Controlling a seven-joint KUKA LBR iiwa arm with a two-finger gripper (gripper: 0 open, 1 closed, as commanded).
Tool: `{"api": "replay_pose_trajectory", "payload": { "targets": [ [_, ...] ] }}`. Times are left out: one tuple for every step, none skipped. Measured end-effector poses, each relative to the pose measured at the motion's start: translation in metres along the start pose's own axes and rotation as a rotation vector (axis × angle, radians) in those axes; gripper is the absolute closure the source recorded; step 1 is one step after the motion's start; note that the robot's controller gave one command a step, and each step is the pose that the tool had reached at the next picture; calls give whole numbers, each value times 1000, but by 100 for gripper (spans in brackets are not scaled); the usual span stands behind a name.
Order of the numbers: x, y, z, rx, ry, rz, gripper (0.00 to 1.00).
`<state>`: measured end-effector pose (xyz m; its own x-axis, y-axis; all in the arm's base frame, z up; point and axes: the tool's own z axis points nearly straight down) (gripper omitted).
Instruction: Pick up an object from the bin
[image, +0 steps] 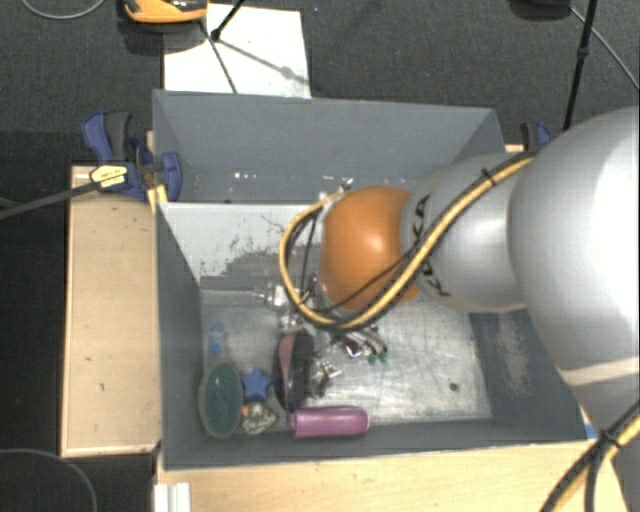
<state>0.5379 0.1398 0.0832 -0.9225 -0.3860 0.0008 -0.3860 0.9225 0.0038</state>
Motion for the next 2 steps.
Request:
{"api": "replay_pose_trajectory", "payload": {
  "targets": [
    [-2,-6,-4,7,-9,5,100],
    [-9,15,-149,5,-10,-262,100]
  ]
}}
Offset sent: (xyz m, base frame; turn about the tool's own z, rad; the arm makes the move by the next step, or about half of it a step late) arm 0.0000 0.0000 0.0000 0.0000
